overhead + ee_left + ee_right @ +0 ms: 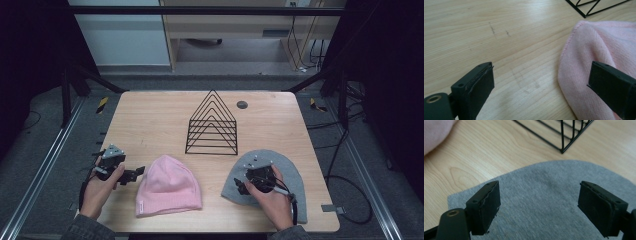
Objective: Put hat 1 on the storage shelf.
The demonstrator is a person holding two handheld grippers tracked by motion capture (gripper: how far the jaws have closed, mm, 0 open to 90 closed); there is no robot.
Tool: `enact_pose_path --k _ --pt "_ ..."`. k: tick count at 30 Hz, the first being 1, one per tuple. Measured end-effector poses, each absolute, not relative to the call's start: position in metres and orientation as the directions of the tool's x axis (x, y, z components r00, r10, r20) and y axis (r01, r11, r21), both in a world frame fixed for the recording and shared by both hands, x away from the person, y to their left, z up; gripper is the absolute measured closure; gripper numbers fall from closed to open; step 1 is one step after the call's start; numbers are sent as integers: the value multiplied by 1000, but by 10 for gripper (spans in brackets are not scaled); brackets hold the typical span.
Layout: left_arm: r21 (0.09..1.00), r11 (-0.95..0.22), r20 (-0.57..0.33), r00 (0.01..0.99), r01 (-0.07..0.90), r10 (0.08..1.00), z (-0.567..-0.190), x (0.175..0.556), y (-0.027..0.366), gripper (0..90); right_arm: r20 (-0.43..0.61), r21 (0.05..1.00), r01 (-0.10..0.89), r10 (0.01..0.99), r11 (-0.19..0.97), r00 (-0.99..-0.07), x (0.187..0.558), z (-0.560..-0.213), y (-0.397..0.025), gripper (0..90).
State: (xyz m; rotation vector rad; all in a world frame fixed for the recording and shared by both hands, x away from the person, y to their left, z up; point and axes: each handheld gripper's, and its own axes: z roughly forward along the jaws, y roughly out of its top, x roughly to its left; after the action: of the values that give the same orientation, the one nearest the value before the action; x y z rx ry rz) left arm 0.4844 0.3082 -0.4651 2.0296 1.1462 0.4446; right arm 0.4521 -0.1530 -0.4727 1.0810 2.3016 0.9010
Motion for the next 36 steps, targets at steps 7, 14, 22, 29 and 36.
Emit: enact_pose_path --k 7,14,22,29,36 --pt "750 -334 -85 584 571 807 -458 481 297 93 -129 691 527 802 495 -584 453 -478 -155 190" --pt "738 -368 -85 618 566 781 -448 494 284 95 -118 686 549 818 477 -563 453 -478 -158 190" --pt "710 -410 -93 654 572 751 -444 529 265 233 -94 693 562 830 451 -550 452 -477 -158 234" --pt "652 -510 -27 689 561 724 -464 517 248 289 -92 684 568 827 457 -555 453 -477 -155 243" --pt "619 -549 -16 707 562 707 -471 514 243 383 -97 674 567 818 473 -567 452 -478 -151 237"
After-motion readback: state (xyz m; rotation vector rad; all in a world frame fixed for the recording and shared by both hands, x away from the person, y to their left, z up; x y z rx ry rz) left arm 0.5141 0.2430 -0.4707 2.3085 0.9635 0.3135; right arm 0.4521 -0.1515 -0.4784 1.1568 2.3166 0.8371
